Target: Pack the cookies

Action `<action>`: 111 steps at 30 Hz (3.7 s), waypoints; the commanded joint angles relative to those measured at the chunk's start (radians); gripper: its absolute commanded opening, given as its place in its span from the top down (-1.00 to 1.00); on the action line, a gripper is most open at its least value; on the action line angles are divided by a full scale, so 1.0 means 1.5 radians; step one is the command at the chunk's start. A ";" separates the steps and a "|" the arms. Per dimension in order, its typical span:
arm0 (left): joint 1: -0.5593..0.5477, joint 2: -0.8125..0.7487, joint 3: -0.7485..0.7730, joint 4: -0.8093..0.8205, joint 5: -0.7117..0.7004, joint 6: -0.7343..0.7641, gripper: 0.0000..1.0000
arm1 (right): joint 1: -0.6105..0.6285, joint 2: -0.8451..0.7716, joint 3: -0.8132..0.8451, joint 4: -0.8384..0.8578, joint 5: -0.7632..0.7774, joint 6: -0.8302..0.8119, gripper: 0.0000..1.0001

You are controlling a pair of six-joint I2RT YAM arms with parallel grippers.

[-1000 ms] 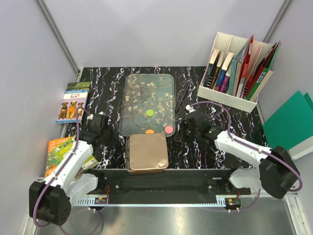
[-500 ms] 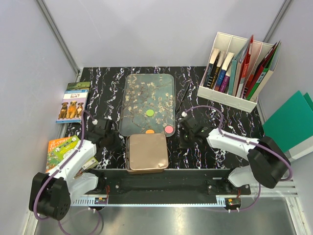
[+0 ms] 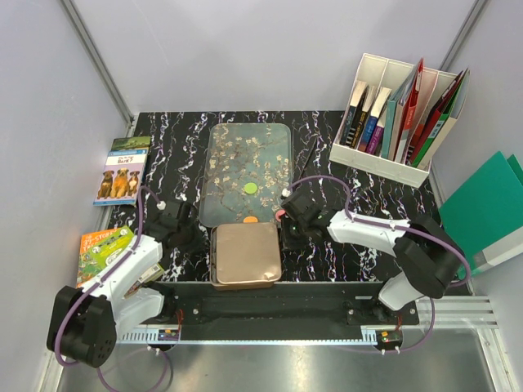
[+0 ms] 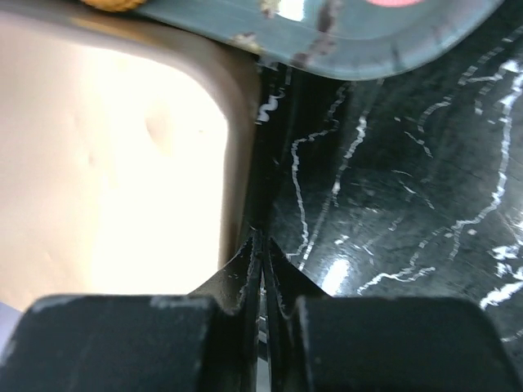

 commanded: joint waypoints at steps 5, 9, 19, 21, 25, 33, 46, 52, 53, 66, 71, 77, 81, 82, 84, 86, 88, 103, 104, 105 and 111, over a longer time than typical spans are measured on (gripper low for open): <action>-0.018 -0.004 -0.007 0.037 0.024 -0.014 0.67 | 0.016 0.021 0.035 0.023 -0.015 0.001 0.84; -0.024 0.001 -0.008 0.044 0.027 -0.018 0.67 | 0.023 0.029 0.043 0.024 -0.018 0.002 0.84; -0.030 0.002 -0.007 0.047 0.025 -0.018 0.68 | 0.041 0.051 0.069 0.026 -0.026 0.000 0.83; -0.030 0.000 -0.007 0.047 0.024 -0.019 0.69 | 0.043 0.053 0.067 0.026 -0.026 -0.001 0.83; -0.031 0.000 -0.008 0.050 0.024 -0.021 0.68 | 0.046 0.054 0.067 0.029 -0.032 0.000 0.82; -0.035 0.003 -0.009 0.056 0.027 -0.025 0.69 | 0.064 0.074 0.085 0.027 -0.033 0.008 0.81; -0.054 0.015 -0.012 0.078 0.035 -0.036 0.73 | 0.074 0.082 0.106 0.026 -0.035 0.007 0.80; -0.077 0.024 -0.007 0.089 0.030 -0.047 0.76 | 0.082 0.097 0.129 0.023 -0.038 0.007 0.80; -0.078 0.025 -0.007 0.087 0.029 -0.047 0.76 | 0.083 0.098 0.130 0.021 -0.039 0.007 0.79; -0.076 0.016 0.073 -0.014 -0.083 -0.008 0.63 | 0.083 0.059 0.112 -0.016 0.021 -0.014 0.75; -0.053 0.009 0.101 -0.064 -0.120 0.012 0.63 | 0.082 0.051 0.114 -0.040 0.047 -0.019 0.74; -0.026 -0.019 0.070 -0.072 -0.115 0.013 0.66 | 0.082 0.027 0.103 -0.068 0.078 -0.022 0.74; -0.026 -0.022 0.071 -0.077 -0.121 0.006 0.69 | 0.082 0.005 0.103 -0.097 0.080 -0.028 0.74; -0.026 -0.023 0.071 -0.078 -0.127 0.004 0.69 | 0.082 -0.001 0.104 -0.116 0.107 -0.029 0.74; -0.025 -0.024 0.077 -0.085 -0.138 0.000 0.70 | 0.082 -0.015 0.108 -0.134 0.130 -0.031 0.74; -0.024 -0.026 0.085 -0.094 -0.162 -0.001 0.70 | 0.082 -0.025 0.117 -0.169 0.167 -0.034 0.73; -0.020 -0.035 0.107 -0.115 -0.195 0.000 0.70 | 0.081 -0.030 0.129 -0.211 0.208 -0.040 0.72; -0.009 -0.058 0.148 -0.150 -0.193 0.006 0.78 | 0.079 -0.070 0.168 -0.250 0.217 -0.058 0.73; -0.010 -0.062 0.117 -0.146 -0.186 -0.003 0.84 | 0.079 -0.072 0.162 -0.249 0.214 -0.058 0.74; -0.009 -0.070 0.102 -0.143 -0.173 -0.012 0.85 | 0.079 -0.073 0.156 -0.250 0.207 -0.056 0.74; -0.012 -0.074 0.024 -0.107 -0.109 -0.080 1.00 | 0.085 -0.068 0.126 -0.237 0.154 -0.046 0.80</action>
